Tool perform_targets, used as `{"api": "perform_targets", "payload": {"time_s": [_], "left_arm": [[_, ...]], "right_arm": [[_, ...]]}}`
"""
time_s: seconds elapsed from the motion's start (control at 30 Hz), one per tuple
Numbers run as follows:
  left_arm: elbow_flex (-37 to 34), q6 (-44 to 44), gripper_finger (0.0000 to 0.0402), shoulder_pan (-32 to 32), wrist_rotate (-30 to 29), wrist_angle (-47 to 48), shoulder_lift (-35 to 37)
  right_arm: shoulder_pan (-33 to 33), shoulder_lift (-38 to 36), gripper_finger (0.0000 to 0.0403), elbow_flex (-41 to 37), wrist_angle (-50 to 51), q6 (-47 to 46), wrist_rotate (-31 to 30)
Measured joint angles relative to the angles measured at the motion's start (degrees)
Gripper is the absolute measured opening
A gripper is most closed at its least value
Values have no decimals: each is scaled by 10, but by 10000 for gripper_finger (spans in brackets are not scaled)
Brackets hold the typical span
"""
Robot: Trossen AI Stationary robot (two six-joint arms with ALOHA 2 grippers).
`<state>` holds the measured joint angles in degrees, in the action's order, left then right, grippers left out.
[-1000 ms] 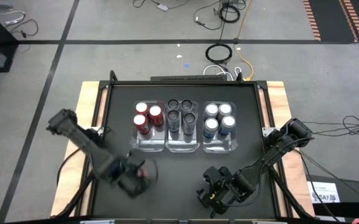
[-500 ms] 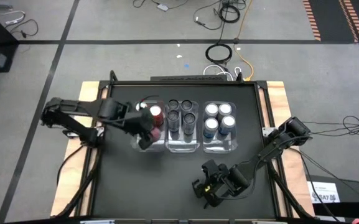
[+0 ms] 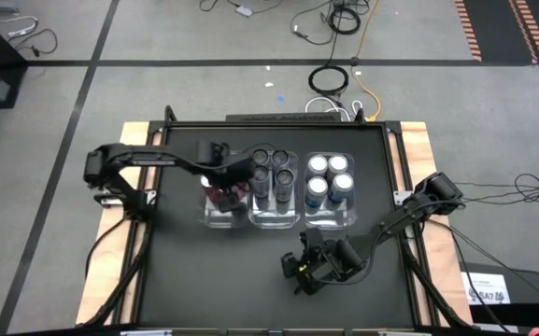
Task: Sort soda cans
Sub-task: Put the red soda can into the middle left transparent bin
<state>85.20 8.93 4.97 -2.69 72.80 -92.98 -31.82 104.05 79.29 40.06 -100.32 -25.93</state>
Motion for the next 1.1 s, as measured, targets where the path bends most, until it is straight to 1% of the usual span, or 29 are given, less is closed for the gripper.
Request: {"api": "perform_targets", "payload": {"time_s": [0.1,0.23,0.43,0.6,0.83,1.1], "left_arm": [[-23,-29,336,18,-1,-48,-6],[-57,-54,336,44,5,-77,-6],[-98,-63,336,79,10,-109,-6],[-104,-34,336,90,12,-113,-6],[-104,-34,336,86,7,-115,-6],[-104,-33,336,84,6,-143,-6]], "right_arm": [[0,0,382,0,0,-19,0],[0,0,382,0,0,-41,1],[0,0,382,0,-1,-55,2],[2,0,382,0,-1,-56,3],[16,0,382,0,-1,-55,3],[26,0,382,0,-3,-53,3]]}}
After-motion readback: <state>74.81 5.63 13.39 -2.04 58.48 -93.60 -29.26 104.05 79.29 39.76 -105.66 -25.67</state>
